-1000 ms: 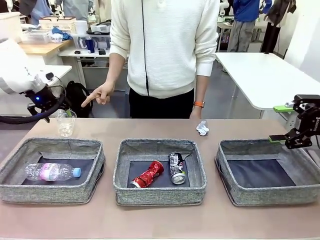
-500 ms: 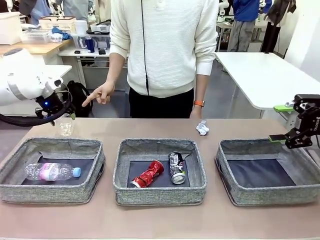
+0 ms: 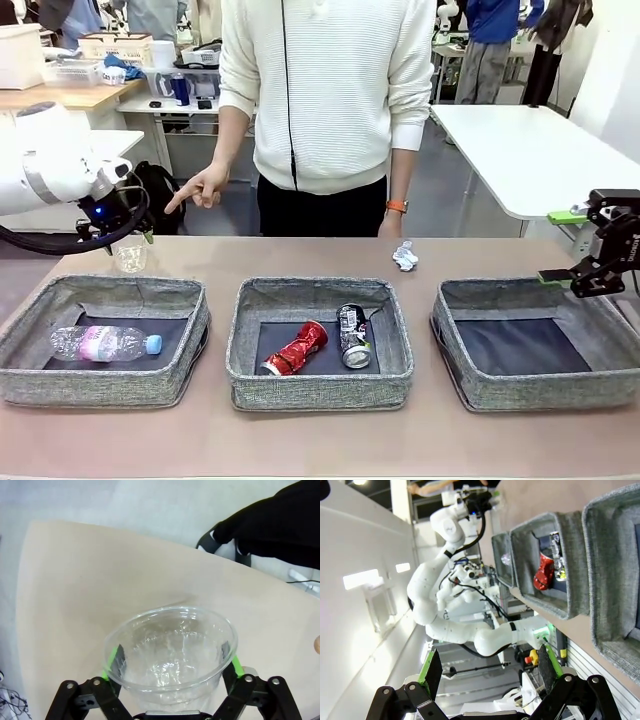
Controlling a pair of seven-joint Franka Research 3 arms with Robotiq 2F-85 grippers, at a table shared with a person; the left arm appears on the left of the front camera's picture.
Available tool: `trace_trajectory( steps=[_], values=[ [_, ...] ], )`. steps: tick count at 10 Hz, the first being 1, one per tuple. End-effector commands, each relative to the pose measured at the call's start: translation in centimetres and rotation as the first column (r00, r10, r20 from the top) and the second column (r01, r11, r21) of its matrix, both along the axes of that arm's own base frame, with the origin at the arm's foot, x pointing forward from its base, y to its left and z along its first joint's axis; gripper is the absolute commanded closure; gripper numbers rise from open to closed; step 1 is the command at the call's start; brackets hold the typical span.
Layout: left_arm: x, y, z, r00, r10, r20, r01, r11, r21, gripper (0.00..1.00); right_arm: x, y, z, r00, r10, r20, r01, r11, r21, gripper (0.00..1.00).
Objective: Sort the waste into the appropriate baskets.
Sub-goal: Pick up the waste item pointed out by the person.
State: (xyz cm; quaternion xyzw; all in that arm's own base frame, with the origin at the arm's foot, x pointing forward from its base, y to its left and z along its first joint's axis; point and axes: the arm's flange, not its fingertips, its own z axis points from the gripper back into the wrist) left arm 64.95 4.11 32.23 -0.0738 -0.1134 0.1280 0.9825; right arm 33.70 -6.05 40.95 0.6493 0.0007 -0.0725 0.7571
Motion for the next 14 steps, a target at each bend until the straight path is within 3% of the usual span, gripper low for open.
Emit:
trace_trajectory(
  steps=[1, 2, 3, 12, 13, 14],
  values=[
    [-0.2, -0.1, 0.5, 0.999, 0.023, -0.031, -0.022, 0.999, 0.024, 0.6, 0.2, -0.1, 0.5, 1.0, 0.003, -0.008, -0.003, 1.0, 0.012, 0.0],
    [-0.3, -0.1, 0.7, 0.999, 0.026, -0.032, -0.025, 0.999, 0.028, 0.9, 0.2, -0.1, 0.5, 1.0, 0.003, -0.008, -0.003, 1.0, 0.012, 0.0],
    [-0.4, -0.1, 0.8, 0.999, 0.026, -0.029, -0.025, 0.999, 0.033, 1.0, 0.2, -0.1, 0.5, 1.0, 0.003, -0.008, -0.003, 1.0, 0.012, 0.0],
    [-2.3, 1.0, 3.7, 0.999, 0.045, -0.028, -0.044, 0.998, 0.042, 0.96, 0.2, -0.1, 0.5, 1.0, 0.003, -0.008, -0.003, 1.0, 0.012, 0.0],
    [-2.7, 1.2, 5.0, 0.999, 0.04, -0.011, -0.039, 0.999, 0.037, 0.96, 0.2, -0.1, 0.5, 1.0, 0.003, -0.008, -0.003, 1.0, 0.012, 0.0],
    [-3.8, 1.3, 8.3, 1.0, 0.015, 0.002, -0.015, 1.0, 0.027, 0.96, 0.2, -0.1, 0.5, 1.0, 0.003, -0.008, -0.003, 1.0, 0.012, 0.0]
  ],
)
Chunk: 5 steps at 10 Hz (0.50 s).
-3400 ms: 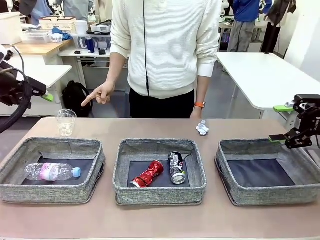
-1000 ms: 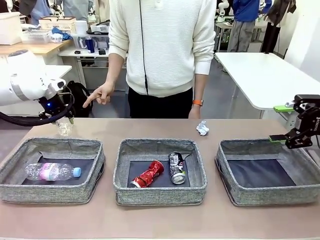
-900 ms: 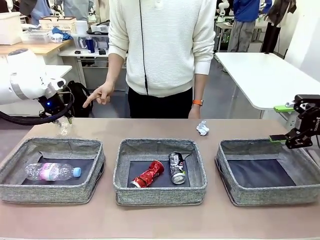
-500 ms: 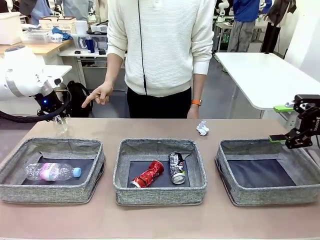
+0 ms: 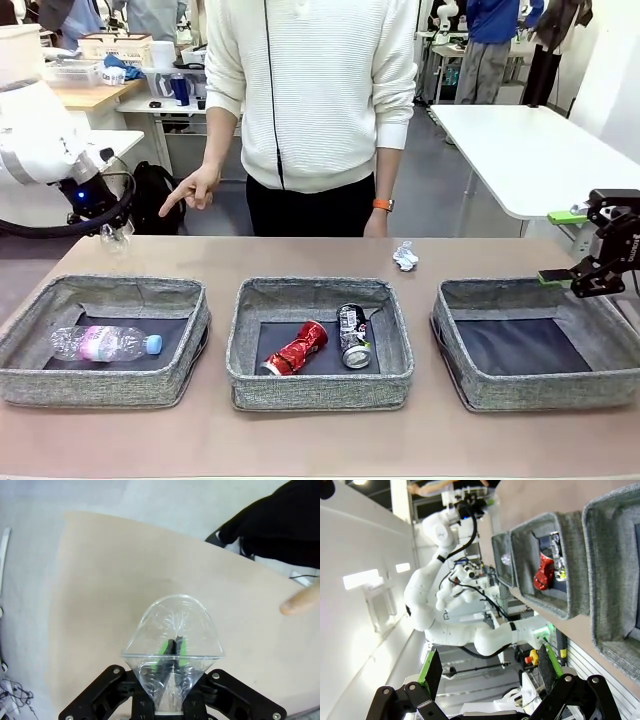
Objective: Sort the waste into the appropriate baskets.
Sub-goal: Pick up the waste item pointed out by the person.
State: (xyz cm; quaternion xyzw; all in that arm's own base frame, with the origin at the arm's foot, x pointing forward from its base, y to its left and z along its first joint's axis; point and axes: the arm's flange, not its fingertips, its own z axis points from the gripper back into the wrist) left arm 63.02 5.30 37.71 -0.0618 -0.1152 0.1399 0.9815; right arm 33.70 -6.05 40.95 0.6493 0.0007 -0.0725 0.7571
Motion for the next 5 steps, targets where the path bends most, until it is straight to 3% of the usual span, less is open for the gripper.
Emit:
trace_trajectory(
  steps=[1, 2, 3, 4, 5],
  values=[
    [-4.1, 0.0, 7.8, 0.999, -0.045, 0.005, 0.045, 0.998, -0.04, 0.96, 0.2, -0.1, 0.5, 1.0, 0.003, -0.008, -0.003, 1.0, 0.012, 0.0],
    [-7.8, -0.7, 13.5, 0.994, -0.089, -0.066, 0.083, 0.993, -0.078, 0.96, 0.2, -0.1, 0.5, 1.0, 0.003, -0.008, -0.003, 1.0, 0.012, 0.0],
    [-12.4, -1.6, 18.4, 0.979, -0.192, -0.066, 0.185, 0.977, -0.103, 0.96, 0.2, -0.1, 0.5, 1.0, 0.003, -0.008, -0.003, 1.0, 0.012, 0.0],
    [-17.5, -3.2, 21.9, 0.976, -0.216, -0.011, 0.213, 0.97, -0.119, 0.96, 0.2, -0.1, 0.5, 1.0, 0.003, -0.008, -0.003, 1.0, 0.012, 0.0],
    [-21.9, -4.2, 23.3, 0.948, -0.317, -0.001, 0.315, 0.941, -0.124, 0.96, 0.2, -0.1, 0.5, 1.0, 0.003, -0.008, -0.003, 1.0, 0.012, 0.0]
  ],
)
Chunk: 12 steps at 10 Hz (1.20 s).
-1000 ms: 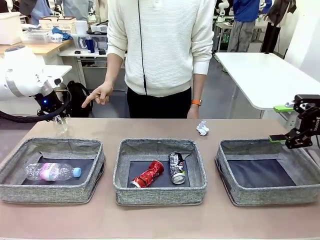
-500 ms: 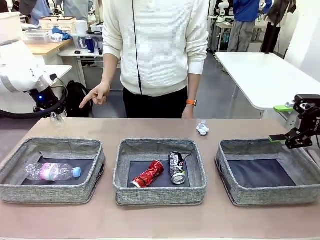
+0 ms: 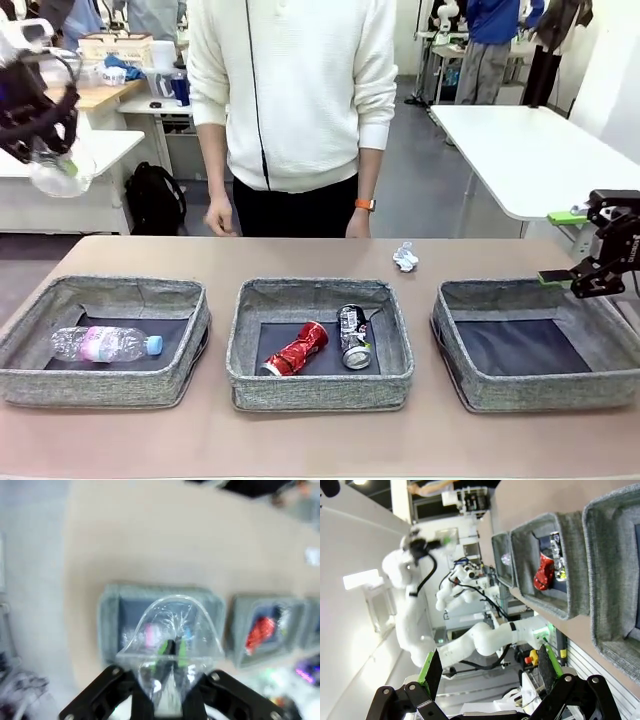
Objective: Sort the waste into the appropriate baskets.
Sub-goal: Pick up the waste item pointed out by the person.
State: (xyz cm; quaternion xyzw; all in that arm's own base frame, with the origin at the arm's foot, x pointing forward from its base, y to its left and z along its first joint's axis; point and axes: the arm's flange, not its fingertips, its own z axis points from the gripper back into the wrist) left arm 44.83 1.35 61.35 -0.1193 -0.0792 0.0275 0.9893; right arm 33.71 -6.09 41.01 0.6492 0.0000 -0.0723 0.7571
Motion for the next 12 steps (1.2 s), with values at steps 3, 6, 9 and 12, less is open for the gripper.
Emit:
trace_trajectory(
  steps=[3, 6, 9, 12],
  values=[
    [-11.1, -0.1, -2.1, 0.954, -0.273, 0.123, 0.273, 0.962, 0.019, 0.96, 0.2, -0.1, 0.4, 1.0, 0.004, -0.009, -0.004, 1.0, 0.012, 0.0],
    [-8.7, -1.8, 2.4, 0.991, -0.107, 0.074, 0.109, 0.994, -0.023, 0.96, 0.2, -0.1, 0.4, 1.0, 0.004, -0.009, -0.004, 1.0, 0.012, 0.0],
    [-9.2, -4.4, 3.0, 0.991, -0.12, 0.055, 0.116, 0.991, 0.071, 0.95, 0.2, -0.1, 0.4, 1.0, 0.004, -0.009, -0.004, 1.0, 0.012, 0.0],
    [-7.4, -16.8, 12.4, 0.964, -0.23, 0.136, 0.225, 0.973, 0.05, 0.95, 0.2, -0.1, 0.4, 1.0, 0.004, -0.009, -0.004, 1.0, 0.012, 0.0]
  ],
)
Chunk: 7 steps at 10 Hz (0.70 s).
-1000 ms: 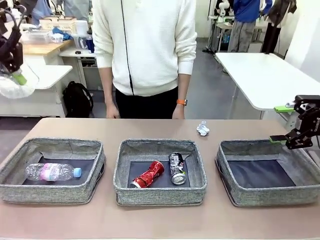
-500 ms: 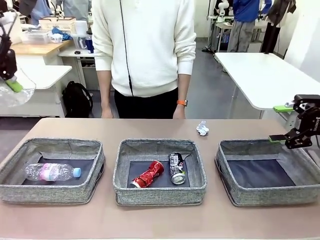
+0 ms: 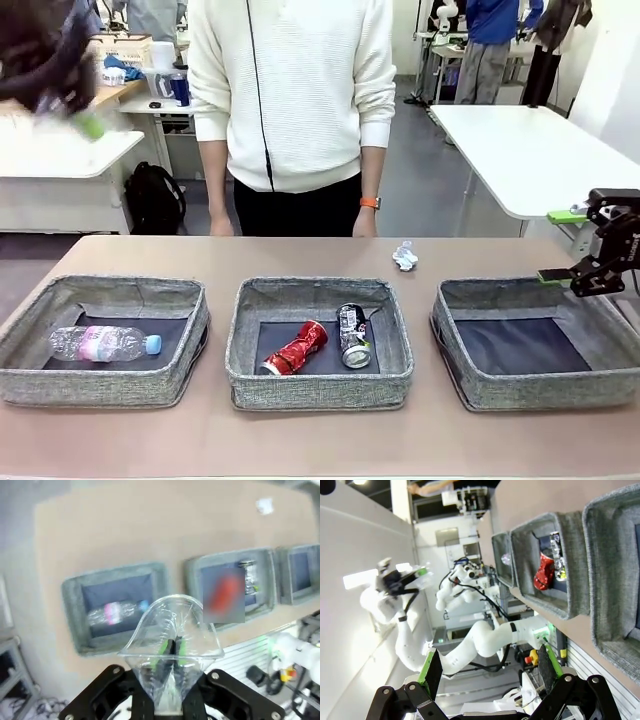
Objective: Sort the waste into the appropriate baskets.
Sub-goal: Pick up the waste item pointed out by the person.
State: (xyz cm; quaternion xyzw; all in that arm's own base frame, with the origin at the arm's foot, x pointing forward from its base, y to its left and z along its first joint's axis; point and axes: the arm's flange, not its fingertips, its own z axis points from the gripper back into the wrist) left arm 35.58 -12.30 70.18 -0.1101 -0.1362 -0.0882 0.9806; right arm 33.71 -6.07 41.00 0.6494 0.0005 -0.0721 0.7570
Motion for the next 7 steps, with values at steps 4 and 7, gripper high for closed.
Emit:
trace_trajectory(
  steps=[4, 7],
  values=[
    [-0.7, -20.3, 9.0, 0.986, -0.071, -0.152, 0.081, 0.995, 0.064, 0.95, 0.2, -0.1, 0.5, 1.0, 0.003, -0.009, -0.003, 1.0, 0.012, 0.0],
    [-2.0, -28.0, 9.7, 0.984, -0.126, -0.13, 0.139, 0.986, 0.097, 0.95, 0.2, -0.1, 0.5, 1.0, 0.003, -0.009, -0.003, 1.0, 0.012, 0.0]
  ],
)
